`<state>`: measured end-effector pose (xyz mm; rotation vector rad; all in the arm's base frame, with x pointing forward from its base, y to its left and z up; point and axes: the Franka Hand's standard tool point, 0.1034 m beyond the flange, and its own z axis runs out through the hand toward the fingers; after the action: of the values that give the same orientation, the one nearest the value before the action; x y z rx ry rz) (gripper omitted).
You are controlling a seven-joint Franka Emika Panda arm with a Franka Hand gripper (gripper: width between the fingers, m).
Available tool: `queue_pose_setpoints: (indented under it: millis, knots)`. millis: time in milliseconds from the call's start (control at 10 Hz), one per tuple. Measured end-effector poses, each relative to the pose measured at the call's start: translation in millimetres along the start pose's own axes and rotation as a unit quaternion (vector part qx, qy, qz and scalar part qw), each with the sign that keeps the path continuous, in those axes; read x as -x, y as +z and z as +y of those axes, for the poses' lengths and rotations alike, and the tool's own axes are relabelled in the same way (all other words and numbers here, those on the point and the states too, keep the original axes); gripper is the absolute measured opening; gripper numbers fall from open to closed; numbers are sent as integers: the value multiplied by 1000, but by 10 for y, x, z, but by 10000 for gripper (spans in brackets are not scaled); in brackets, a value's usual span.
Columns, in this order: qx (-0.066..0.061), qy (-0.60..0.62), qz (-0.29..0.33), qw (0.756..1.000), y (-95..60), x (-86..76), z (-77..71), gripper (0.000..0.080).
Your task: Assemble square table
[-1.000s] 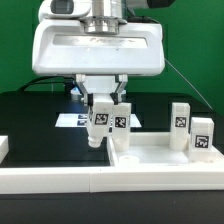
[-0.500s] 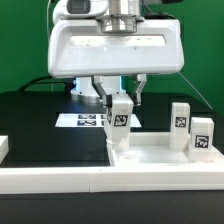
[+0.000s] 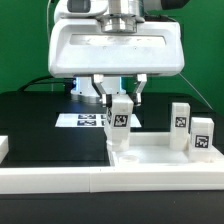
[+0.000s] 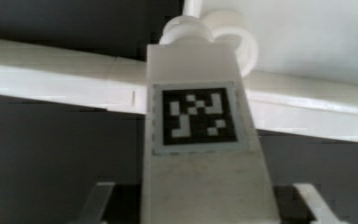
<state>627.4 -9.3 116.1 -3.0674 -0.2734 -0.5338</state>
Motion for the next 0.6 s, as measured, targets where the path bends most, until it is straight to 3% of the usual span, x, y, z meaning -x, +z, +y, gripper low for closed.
queue_pose_setpoints:
  millis: [300, 400, 600]
  knots:
    - [-16, 12, -5, 1000, 17, -12, -68, 290]
    - [-17, 26, -5, 1000, 18, -28, -129, 290]
    - [-16, 25, -6, 1000, 23, -17, -108, 290]
